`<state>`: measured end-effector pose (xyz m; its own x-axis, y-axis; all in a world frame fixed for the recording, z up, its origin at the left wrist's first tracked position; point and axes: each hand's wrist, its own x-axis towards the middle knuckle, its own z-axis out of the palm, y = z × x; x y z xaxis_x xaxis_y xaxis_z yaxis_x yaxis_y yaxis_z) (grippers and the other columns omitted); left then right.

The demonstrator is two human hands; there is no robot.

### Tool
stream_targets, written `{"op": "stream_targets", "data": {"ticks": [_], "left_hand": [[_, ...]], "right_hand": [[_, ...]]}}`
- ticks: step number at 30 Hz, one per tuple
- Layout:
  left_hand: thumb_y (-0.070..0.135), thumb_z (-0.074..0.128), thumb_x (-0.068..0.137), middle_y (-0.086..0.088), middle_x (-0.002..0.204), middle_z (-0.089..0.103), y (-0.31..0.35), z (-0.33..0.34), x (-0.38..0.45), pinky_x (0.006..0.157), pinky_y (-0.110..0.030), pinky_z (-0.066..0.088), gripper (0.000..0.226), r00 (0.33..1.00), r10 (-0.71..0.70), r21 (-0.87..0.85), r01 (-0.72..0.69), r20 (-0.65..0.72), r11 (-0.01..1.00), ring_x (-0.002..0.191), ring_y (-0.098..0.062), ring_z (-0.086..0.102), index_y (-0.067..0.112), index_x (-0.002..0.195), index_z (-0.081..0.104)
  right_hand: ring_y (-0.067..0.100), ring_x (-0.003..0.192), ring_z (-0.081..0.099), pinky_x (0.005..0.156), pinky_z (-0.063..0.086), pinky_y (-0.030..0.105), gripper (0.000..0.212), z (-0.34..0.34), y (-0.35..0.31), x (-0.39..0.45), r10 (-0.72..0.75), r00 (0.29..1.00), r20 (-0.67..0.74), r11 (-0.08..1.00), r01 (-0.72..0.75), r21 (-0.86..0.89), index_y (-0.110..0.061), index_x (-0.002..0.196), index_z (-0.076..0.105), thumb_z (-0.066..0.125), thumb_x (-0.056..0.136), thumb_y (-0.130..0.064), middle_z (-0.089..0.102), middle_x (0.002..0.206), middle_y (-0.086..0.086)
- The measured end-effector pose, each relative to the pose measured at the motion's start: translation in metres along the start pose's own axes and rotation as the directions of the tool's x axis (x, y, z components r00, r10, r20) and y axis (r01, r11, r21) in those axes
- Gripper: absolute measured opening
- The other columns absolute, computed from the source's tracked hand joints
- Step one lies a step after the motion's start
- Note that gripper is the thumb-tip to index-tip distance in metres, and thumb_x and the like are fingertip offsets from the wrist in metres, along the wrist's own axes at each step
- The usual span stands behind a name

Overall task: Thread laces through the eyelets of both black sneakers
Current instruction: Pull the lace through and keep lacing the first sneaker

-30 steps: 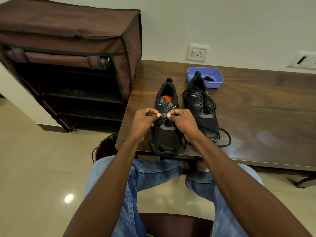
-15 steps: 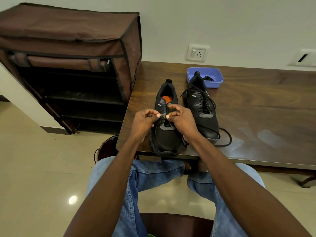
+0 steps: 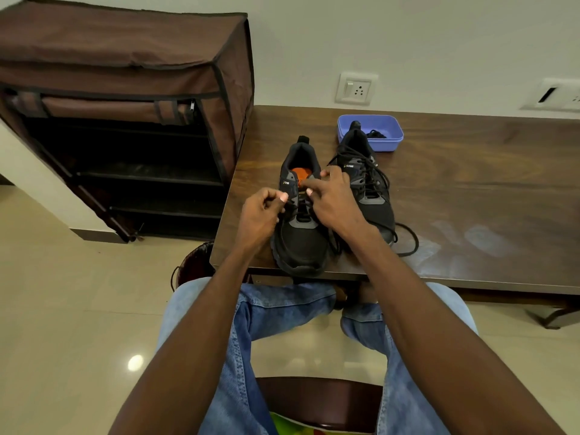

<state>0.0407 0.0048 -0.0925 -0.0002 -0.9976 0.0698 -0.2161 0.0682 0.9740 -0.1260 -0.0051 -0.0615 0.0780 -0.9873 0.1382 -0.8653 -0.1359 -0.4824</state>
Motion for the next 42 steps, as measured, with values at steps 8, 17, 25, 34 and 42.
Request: {"op": "stream_targets", "data": {"ticks": [8, 17, 25, 34, 42], "left_hand": [[0.005, 0.036, 0.105, -0.022, 0.093, 0.071, -0.001, -0.074, 0.021, 0.064, -0.025, 0.057, 0.022, 0.649, -0.546, -0.811, -0.200, -0.530, 0.550, 0.076, -0.025, 0.074, -0.007, 0.117, 0.051], [0.027, 0.066, 0.095, 0.004, 0.119, 0.062, 0.004, -0.006, -0.002, 0.082, -0.030, 0.056, 0.033, 0.995, 0.102, 0.332, -0.099, 0.008, 0.938, 0.101, -0.016, 0.063, 0.021, 0.127, 0.061], [0.015, 0.059, 0.097, -0.002, 0.104, 0.060, 0.002, -0.025, 0.004, 0.076, -0.026, 0.055, 0.009, 0.816, 0.204, 0.151, -0.145, -0.541, 0.978, 0.085, -0.009, 0.060, 0.018, 0.105, 0.062], [0.016, 0.062, 0.097, -0.002, 0.131, 0.056, -0.004, -0.034, 0.010, 0.093, -0.020, 0.052, 0.032, 0.796, 0.018, 0.028, -0.001, -0.605, 1.000, 0.113, -0.017, 0.059, 0.017, 0.128, 0.058], [0.017, 0.062, 0.096, 0.004, 0.095, 0.060, 0.001, -0.005, -0.004, 0.071, -0.025, 0.049, 0.006, 0.984, 0.179, 0.329, -0.170, 0.003, 0.929, 0.082, -0.008, 0.057, 0.023, 0.094, 0.062]], "right_hand": [[0.012, 0.089, 0.050, 0.073, 0.043, 0.023, 0.026, -0.022, 0.008, 0.006, 0.099, 0.986, 0.132, 0.942, -0.136, 0.307, -0.017, 0.120, 0.067, 0.047, 0.104, -0.014, 0.057, 0.123, 0.002], [0.017, 0.105, 0.055, 0.099, 0.047, 0.037, 0.028, -0.019, 0.007, 0.007, 0.093, 0.986, 0.140, 0.949, -0.131, 0.288, -0.019, 0.124, 0.068, 0.052, 0.102, -0.011, 0.057, 0.129, 0.000], [0.017, 0.101, 0.056, 0.097, 0.048, 0.042, 0.024, -0.015, 0.009, 0.008, 0.091, 0.989, 0.117, 0.941, -0.124, 0.315, -0.022, 0.116, 0.070, 0.053, 0.101, -0.012, 0.059, 0.123, -0.002], [0.020, 0.122, 0.052, 0.107, 0.041, 0.039, 0.030, -0.018, 0.009, 0.007, 0.112, 0.984, 0.141, 0.927, -0.154, 0.343, -0.019, 0.121, 0.069, 0.046, 0.104, -0.009, 0.057, 0.134, 0.000], [0.018, 0.119, 0.052, 0.106, 0.041, 0.039, 0.025, -0.017, 0.007, 0.007, 0.089, 0.989, 0.122, 0.939, -0.124, 0.321, -0.019, 0.117, 0.070, 0.050, 0.103, -0.014, 0.058, 0.126, -0.002]]}}
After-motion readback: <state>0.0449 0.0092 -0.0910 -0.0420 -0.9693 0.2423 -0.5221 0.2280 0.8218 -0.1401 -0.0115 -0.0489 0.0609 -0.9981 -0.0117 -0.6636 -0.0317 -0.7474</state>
